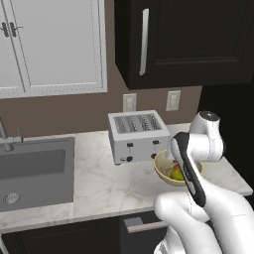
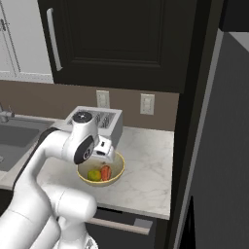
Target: Take the sweet potato, orange, and garlic from the freezer and place them in the bowl on the counter.
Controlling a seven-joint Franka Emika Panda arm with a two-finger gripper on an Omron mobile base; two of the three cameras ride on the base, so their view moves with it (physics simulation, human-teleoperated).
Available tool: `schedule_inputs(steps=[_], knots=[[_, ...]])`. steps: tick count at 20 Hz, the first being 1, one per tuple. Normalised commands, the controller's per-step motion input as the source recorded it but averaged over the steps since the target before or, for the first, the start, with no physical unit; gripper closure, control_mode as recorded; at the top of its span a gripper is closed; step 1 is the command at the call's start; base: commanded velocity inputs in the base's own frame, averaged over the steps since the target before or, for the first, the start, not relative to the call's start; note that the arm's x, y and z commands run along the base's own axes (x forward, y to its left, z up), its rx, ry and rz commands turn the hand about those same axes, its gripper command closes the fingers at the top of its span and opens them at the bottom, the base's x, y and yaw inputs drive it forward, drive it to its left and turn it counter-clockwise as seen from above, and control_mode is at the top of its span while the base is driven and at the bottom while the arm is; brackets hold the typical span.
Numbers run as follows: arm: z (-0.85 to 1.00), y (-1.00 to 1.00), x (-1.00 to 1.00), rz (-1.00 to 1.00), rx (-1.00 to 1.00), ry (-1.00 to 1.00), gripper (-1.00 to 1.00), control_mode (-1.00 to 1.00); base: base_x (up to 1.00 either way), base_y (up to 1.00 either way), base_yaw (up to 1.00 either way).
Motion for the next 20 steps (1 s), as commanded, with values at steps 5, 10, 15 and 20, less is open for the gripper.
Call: schedule_inputs(steps=[5,10,15,20], knots=[[0.68,0.01,-0.79,0.00,-0.01,-0.11,-1.00,-1.00,0.00,0.00,0.00],[0.59,0.16,-0.37,0.00,0.00,-0.06,-1.00,-1.00,0.00,0.00,0.00],[0.58,0.43,-0.20,0.00,-0.03,0.00,-1.00,-1.00,0.00,0.00,0.00],[0.63,0.21,-0.01,0.00,0.00,0.00,-1.00,-1.00,0.00,0.00,0.00]])
